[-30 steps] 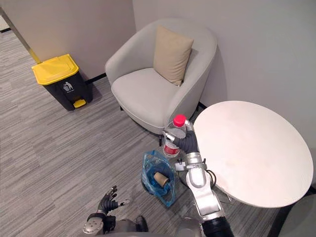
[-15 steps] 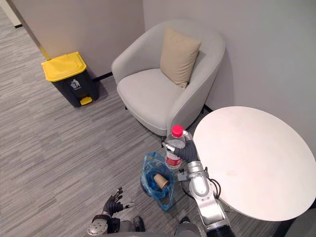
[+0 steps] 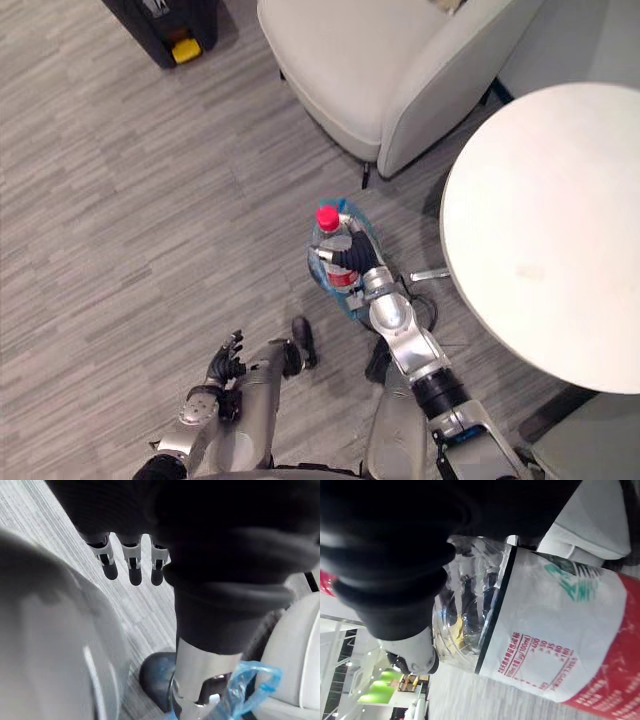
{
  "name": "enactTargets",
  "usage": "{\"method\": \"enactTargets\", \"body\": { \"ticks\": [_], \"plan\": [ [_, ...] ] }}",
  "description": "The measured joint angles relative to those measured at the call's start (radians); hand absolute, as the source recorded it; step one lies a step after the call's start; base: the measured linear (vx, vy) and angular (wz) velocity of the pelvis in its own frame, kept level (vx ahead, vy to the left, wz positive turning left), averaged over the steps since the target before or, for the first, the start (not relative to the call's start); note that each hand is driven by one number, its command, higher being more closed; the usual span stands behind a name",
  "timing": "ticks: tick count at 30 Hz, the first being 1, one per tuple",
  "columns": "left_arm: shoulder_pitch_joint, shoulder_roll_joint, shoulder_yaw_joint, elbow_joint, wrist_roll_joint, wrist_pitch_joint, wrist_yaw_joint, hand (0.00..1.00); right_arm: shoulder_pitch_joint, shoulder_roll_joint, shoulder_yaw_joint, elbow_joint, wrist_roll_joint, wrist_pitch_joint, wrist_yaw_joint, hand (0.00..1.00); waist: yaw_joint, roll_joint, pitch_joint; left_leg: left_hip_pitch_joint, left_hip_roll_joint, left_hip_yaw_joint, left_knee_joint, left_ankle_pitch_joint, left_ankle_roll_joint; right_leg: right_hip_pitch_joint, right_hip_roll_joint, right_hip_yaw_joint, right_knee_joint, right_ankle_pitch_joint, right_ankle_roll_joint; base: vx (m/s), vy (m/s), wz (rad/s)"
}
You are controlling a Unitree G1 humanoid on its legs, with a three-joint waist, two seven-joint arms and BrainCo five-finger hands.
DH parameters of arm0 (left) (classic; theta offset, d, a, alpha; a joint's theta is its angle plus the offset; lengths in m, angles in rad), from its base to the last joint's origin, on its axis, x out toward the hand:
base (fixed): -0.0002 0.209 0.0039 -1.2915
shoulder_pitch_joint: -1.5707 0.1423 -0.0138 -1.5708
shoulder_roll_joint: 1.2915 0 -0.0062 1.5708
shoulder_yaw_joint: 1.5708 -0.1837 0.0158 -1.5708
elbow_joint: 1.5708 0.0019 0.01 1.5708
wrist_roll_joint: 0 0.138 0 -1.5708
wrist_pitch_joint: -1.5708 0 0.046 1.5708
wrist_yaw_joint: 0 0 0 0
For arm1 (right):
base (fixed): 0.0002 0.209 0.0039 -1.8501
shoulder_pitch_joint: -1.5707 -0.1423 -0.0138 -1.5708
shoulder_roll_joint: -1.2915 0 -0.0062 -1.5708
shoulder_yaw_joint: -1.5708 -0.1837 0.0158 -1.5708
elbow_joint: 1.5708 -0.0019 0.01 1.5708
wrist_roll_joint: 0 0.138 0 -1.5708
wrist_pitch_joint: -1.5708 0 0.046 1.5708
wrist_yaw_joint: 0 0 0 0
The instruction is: Gather rubbish on tea table into small bin, then transfer packed bag to large trash can.
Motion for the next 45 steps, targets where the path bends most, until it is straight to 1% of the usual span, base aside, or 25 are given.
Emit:
{"method": "enactTargets", "body": {
  "ticks": [1,4,5,6,7,8,11,12,13,15,18,19,25,27,28,33,45],
  "plan": [
    [-0.02,-0.01,0.019,-0.021,-0.009,-0.001,0.011,0.0,-0.018,0.001,-0.007,-0.002,0.0,0.0,-0.021,1.0,0.002,0.002,0.004,-0.056,0.011,0.003,0.035,-0.005,0.008,-0.053,-0.011,0.001,0.036,-0.007,-0.008,-0.12,-0.006,0.15],
    [-0.051,-0.035,0.075,-0.078,-0.016,-0.004,0.017,0.0,-0.068,0.0,-0.017,-0.016,-0.002,0.001,-0.034,1.0,0.005,0.003,0.027,-0.147,0.027,0.01,0.1,-0.013,0.021,-0.144,-0.031,0.004,0.114,-0.026,-0.019,-0.12,-0.026,0.16],
    [-0.079,-0.045,0.09,-0.1,-0.016,-0.004,0.022,0.0,-0.094,0.0,-0.038,-0.028,-0.005,0.001,-0.047,1.0,0.015,0.003,0.047,-0.199,0.031,0.007,0.142,-0.018,0.029,-0.196,-0.041,0.01,0.165,-0.044,-0.021,-0.11,-0.033,0.16],
    [-0.094,-0.051,0.096,-0.111,-0.016,-0.004,0.027,0.0,-0.103,0.0,-0.05,-0.042,-0.007,0.003,-0.057,1.0,0.025,0.004,0.052,-0.231,0.037,0.007,0.162,-0.021,0.032,-0.227,-0.05,0.012,0.188,-0.05,-0.027,-0.13,-0.049,0.16],
    [-0.111,-0.061,0.112,-0.133,-0.017,-0.004,0.035,0.0,-0.12,-0.002,-0.062,-0.055,-0.007,0.004,-0.069,1.0,0.031,0.003,0.058,-0.279,0.049,0.009,0.186,-0.024,0.036,-0.275,-0.052,0.014,0.213,-0.057,-0.03,-0.11,-0.044,0.14],
    [-0.13,-0.062,0.118,-0.156,-0.017,-0.005,0.04,0.0,-0.155,-0.003,-0.08,-0.056,-0.007,0.006,-0.075,1.0,0.032,0.003,0.077,-0.322,0.058,0.012,0.204,-0.024,0.036,-0.318,-0.057,0.014,0.237,-0.061,-0.035,-0.11,-0.048,0.15],
    [-0.153,-0.072,0.139,-0.204,-0.018,-0.012,0.04,0.0,-0.21,-0.008,-0.107,-0.055,-0.007,0.011,-0.1,1.0,0.034,0.003,0.1,-0.401,0.088,0.047,0.235,-0.022,0.038,-0.408,-0.073,0.017,0.283,-0.073,-0.043,-0.09,-0.055,0.19],
    [-0.167,-0.075,0.155,-0.219,-0.019,-0.019,0.046,0.0,-0.224,-0.013,-0.117,-0.055,-0.007,0.016,-0.106,1.0,0.043,0.001,0.106,-0.432,0.098,0.055,0.252,-0.013,0.045,-0.444,-0.078,0.022,0.307,-0.078,-0.044,-0.05,-0.05,0.06],
    [-0.177,-0.074,0.156,-0.226,-0.019,-0.021,0.054,0.0,-0.229,-0.021,-0.122,-0.055,-0.006,0.017,-0.113,1.0,0.053,0.001,0.106,-0.452,0.1,0.055,0.262,-0.014,0.046,-0.468,-0.08,0.027,0.32,-0.081,-0.047,-0.05,-0.026,0.06],
    [-0.197,-0.077,0.176,-0.252,-0.037,-0.024,0.056,0.0,-0.26,-0.031,-0.144,-0.045,0.004,0.022,-0.122,1.0,0.055,0.002,0.107,-0.512,0.103,0.053,0.283,-0.012,0.05,-0.53,-0.086,0.032,0.347,-0.083,-0.052,-0.05,-0.005,0.07],
    [-0.215,-0.077,0.193,-0.273,-0.048,-0.028,0.058,0.0,-0.292,-0.032,-0.155,-0.035,0.016,0.036,-0.138,1.0,0.056,0.001,0.109,-0.563,0.115,0.052,0.306,-0.012,0.057,-0.582,-0.087,0.036,0.37,-0.088,-0.057,-0.06,0.012,0.01],
    [-0.215,-0.077,0.193,-0.284,-0.058,-0.037,0.058,0.0,-0.312,-0.039,-0.157,-0.017,0.033,0.037,-0.139,1.0,0.056,0.001,0.109,-0.582,0.117,0.053,0.312,-0.012,0.057,-0.605,-0.087,0.041,0.378,-0.088,-0.058,-0.07,0.017,0.0],
    [-0.218,-0.071,0.194,-0.316,-0.081,-0.055,0.061,0.0,-0.394,-0.053,-0.16,0.085,0.07,0.043,-0.139,1.0,0.06,0.001,0.109,-0.632,0.127,0.06,0.33,-0.015,0.054,-0.67,-0.085,0.054,0.4,-0.095,-0.056,-0.08,0.026,-0.02],
    [-0.22,-0.07,0.194,-0.318,-0.096,-0.056,0.061,0.0,-0.403,-0.058,-0.16,0.1,0.076,0.043,-0.139,1.0,0.06,0.001,0.109,-0.639,0.132,0.061,0.334,-0.012,0.058,-0.678,-0.085,0.054,0.405,-0.094,-0.057,-0.09,0.045,-0.03],
    [-0.22,-0.069,0.194,-0.318,-0.096,-0.056,0.062,0.0,-0.41,-0.059,-0.159,0.117,0.077,0.043,-0.139,0.0,0.06,0.001,0.109,-0.639,0.132,0.06,0.336,-0.012,0.058,-0.678,-0.085,0.054,0.406,-0.094,-0.057,-0.08,0.046,-0.01],
    [-0.221,-0.069,0.193,-0.319,-0.097,-0.064,0.076,0.0,-0.443,-0.06,-0.159,0.153,0.079,0.051,-0.141,0.0,0.063,0.001,0.109,-0.646,0.133,0.061,0.335,-0.014,0.054,-0.688,-0.084,0.055,0.406,-0.095,-0.056,-0.07,0.043,0.0],
    [-0.223,-0.071,0.193,-0.321,-0.119,-0.067,0.077,0.0,-0.455,-0.058,-0.151,0.149,0.061,0.051,-0.16,0.0,0.067,0.0,0.109,-0.653,0.133,0.058,0.329,-0.008,0.06,-0.693,-0.077,0.054,0.398,-0.093,-0.058,-0.07,0.045,0.0]
  ]
}}
